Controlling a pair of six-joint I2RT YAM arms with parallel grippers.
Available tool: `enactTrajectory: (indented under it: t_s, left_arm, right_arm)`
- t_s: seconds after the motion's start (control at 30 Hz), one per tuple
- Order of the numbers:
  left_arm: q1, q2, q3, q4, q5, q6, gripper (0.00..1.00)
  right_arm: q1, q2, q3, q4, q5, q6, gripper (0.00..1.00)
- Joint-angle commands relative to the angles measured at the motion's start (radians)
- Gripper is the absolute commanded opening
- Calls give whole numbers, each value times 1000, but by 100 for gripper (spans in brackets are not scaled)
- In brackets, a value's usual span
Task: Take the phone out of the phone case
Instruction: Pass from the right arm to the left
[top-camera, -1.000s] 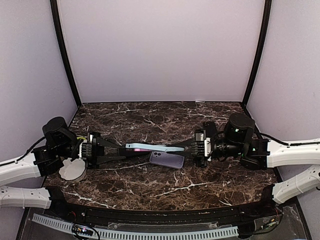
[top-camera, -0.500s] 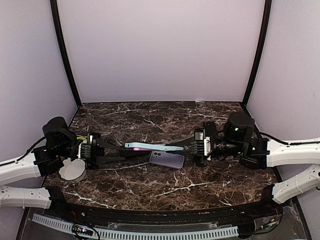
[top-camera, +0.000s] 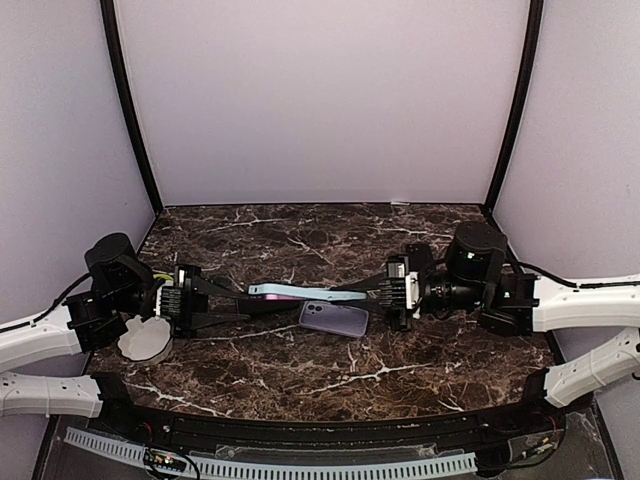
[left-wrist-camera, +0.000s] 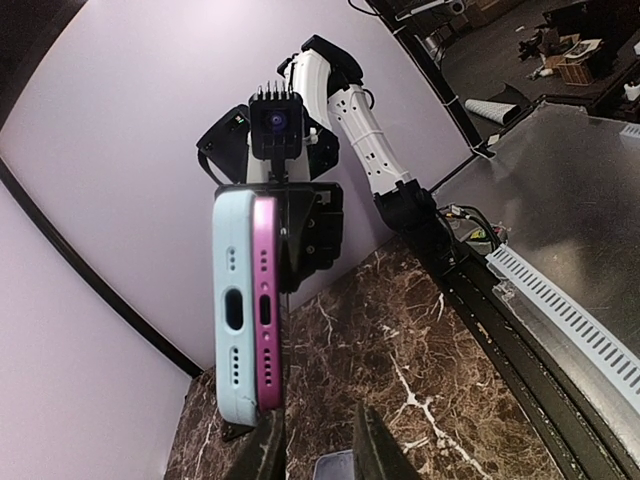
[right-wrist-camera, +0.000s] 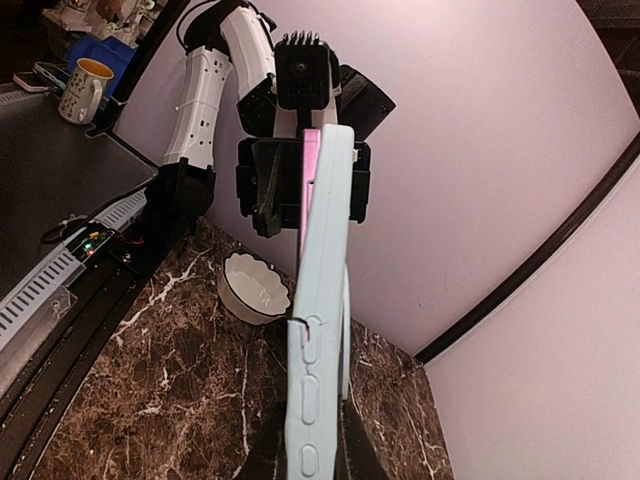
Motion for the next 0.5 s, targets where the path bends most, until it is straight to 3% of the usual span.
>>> enactTrajectory:
  t_s: [0.0,0.47]
  left_arm:
    - [2,-1,8,14,-2,-7,26]
    - [2,-2,1,27,-40,-10,30]
  right_arm:
    - [5,3,53,46,-36,6,0]
    - [5,34,103,-65,-120,2,0]
